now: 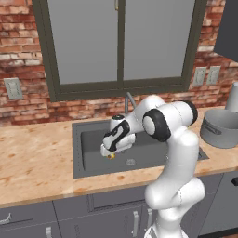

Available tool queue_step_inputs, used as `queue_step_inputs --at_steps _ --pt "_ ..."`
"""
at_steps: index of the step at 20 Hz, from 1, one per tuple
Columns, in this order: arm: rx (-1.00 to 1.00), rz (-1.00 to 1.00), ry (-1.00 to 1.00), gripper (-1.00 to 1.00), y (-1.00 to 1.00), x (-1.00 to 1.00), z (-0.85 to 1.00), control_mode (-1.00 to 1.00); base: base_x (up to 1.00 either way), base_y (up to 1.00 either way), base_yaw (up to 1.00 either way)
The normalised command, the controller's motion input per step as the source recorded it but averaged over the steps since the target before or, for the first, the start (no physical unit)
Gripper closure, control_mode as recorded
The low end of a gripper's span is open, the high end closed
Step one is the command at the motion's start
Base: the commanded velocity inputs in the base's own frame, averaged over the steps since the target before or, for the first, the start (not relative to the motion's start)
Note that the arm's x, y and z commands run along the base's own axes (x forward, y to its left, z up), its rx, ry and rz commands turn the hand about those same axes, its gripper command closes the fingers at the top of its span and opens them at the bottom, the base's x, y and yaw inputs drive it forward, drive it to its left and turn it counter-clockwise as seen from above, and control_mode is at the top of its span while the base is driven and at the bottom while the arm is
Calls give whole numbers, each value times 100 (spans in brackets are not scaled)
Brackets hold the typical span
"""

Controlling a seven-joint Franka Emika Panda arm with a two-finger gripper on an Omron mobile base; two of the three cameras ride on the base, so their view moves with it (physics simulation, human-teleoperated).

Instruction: Dump the lemon from the pot into the sink. Then turn on the water and wash the lemon. Then turn off the water and put the lemon back in the pot.

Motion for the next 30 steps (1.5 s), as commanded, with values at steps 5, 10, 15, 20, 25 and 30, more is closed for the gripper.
queue_step_inputs --at_steps 5,10,15,20,25,30 --pt "0 3 -12 -100 0 20 -20 -100 0 0 0" --pt "0 2 -12 -100 0 26 -20 -100 0 0 0" --pt "0 0 -8 -100 0 28 -24 -100 0 0 0" --pt "0 0 -5 -100 0 32 -22 -100 0 0 0" --pt "0 0 -3 -100 0 33 -18 -100 0 0 0" --pt "0 0 0 -100 0 35 -16 -100 0 0 0"
